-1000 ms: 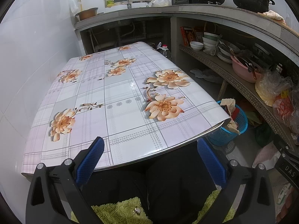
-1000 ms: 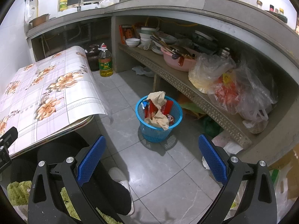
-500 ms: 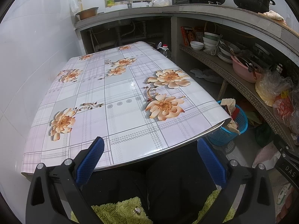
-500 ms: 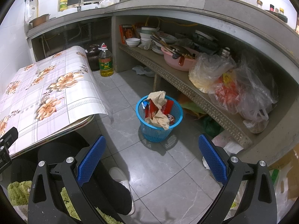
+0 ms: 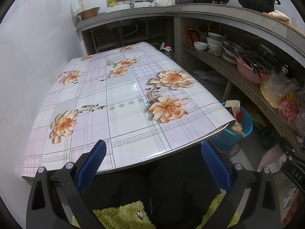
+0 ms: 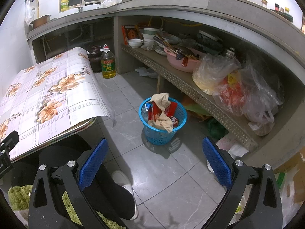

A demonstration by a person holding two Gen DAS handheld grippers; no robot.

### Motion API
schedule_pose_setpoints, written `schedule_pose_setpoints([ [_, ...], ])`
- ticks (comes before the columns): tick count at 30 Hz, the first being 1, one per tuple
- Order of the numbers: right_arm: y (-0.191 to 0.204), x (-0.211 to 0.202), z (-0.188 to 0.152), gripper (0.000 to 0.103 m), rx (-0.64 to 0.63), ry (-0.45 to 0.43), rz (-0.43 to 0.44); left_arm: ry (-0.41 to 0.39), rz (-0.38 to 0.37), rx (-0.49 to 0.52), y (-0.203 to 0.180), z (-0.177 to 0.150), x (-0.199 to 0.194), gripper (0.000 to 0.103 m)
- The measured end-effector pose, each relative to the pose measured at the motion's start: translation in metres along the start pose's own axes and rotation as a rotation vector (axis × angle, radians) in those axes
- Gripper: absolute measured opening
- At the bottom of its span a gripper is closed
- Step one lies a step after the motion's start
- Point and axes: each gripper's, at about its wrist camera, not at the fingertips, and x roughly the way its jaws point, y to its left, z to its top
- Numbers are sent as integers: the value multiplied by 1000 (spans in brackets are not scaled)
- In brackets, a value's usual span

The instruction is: Collect trash

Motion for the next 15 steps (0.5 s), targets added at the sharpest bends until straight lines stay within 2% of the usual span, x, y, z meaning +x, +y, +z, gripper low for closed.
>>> schedule_pose_setpoints([
  [15,-1,0,0,95,1,0,1,2,0,-1,-1,0,-1,98],
])
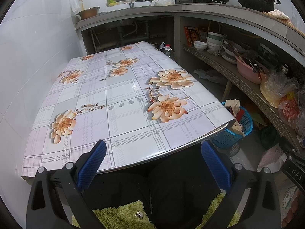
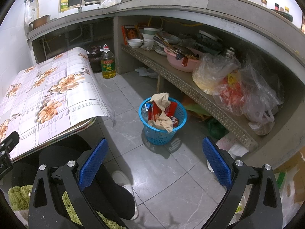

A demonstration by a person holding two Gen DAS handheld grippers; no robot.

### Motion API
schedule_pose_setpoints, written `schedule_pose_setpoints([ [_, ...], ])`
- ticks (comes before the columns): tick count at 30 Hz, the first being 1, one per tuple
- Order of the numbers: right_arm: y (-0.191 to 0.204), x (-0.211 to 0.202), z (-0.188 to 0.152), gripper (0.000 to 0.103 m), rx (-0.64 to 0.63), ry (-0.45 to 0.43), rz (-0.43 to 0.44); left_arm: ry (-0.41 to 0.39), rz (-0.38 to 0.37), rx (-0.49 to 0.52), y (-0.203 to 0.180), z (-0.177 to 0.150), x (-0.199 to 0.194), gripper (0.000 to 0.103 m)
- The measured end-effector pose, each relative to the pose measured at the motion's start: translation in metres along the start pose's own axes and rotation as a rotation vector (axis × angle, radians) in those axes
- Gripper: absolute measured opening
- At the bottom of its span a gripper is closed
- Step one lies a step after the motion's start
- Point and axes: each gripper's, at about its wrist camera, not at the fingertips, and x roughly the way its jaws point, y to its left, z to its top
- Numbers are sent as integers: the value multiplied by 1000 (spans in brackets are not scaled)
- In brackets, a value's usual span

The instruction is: Collect trash

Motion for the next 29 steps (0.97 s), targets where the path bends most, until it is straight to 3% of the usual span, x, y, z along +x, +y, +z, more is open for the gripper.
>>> schedule_pose_setpoints([
  [29,0,-1,-1,95,2,0,-1,11,-9,0,-2,-4,1,98],
])
